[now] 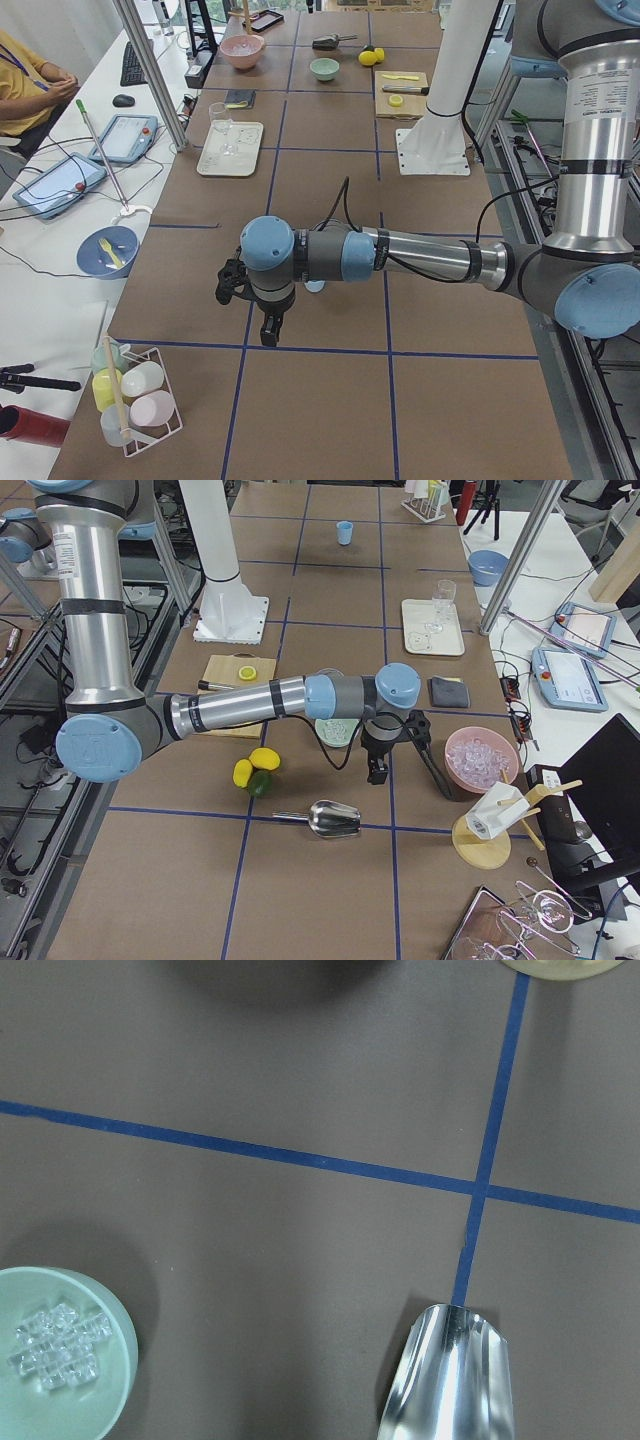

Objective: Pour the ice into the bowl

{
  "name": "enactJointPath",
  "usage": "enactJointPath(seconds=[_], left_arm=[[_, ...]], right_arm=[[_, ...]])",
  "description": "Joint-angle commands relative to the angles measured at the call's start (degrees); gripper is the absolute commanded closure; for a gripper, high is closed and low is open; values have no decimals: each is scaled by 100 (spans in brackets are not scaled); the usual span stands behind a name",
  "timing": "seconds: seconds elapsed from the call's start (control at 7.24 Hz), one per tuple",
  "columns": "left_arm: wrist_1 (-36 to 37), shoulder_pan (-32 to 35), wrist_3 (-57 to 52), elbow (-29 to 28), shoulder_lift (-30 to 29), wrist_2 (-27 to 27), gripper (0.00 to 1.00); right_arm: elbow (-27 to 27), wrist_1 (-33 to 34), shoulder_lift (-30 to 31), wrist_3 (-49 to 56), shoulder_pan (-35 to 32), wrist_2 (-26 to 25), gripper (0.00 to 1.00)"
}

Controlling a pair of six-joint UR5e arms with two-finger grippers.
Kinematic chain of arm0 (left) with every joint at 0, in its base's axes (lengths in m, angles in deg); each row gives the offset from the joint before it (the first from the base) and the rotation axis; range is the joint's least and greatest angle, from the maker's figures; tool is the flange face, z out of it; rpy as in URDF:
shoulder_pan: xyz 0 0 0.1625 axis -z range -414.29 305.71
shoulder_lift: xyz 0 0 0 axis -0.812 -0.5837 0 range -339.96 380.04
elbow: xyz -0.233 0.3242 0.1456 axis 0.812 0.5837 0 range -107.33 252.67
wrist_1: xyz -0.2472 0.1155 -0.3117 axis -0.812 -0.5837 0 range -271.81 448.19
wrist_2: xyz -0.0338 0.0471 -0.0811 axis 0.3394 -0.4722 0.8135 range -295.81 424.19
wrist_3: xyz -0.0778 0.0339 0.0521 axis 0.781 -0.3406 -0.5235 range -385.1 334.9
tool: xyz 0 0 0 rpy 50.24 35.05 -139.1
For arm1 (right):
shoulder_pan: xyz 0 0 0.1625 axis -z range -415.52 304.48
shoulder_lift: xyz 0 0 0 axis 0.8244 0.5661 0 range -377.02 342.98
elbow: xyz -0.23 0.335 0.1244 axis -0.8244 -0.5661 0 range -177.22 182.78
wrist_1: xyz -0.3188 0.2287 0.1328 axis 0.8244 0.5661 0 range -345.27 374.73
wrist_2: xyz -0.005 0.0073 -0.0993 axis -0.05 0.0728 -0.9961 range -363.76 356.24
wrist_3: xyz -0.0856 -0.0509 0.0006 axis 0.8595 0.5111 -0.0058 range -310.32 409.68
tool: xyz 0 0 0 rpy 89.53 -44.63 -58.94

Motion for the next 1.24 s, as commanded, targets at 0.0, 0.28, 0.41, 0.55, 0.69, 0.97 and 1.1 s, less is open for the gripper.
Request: enactJointPath(seconds=[0.0,0.28,0.41,0.55,0.69,0.97,1.1], left_arm=[[-22,-2,0,-178,-183,-20,0],[-30,-2,0,-223,-192,23,0],[-22,-2,0,-206,-193,23,0],[-30,-11,0,-197,-219,32,0],[-48,-11,0,-197,-349,24,0],[-48,-11,9,-214,-517,-11,0],[-39,-2,9,-206,-518,-29,0]], right_arm=[[-27,-16,-21,6,-16,316,0],[42,-34,-30,41,-16,282,0],[95,-225,57,76,-112,282,0],[104,-506,75,50,-113,273,0],[70,-761,128,41,-113,230,0],[69,-842,154,41,-113,212,0],[61,-842,154,41,-113,212,0]])
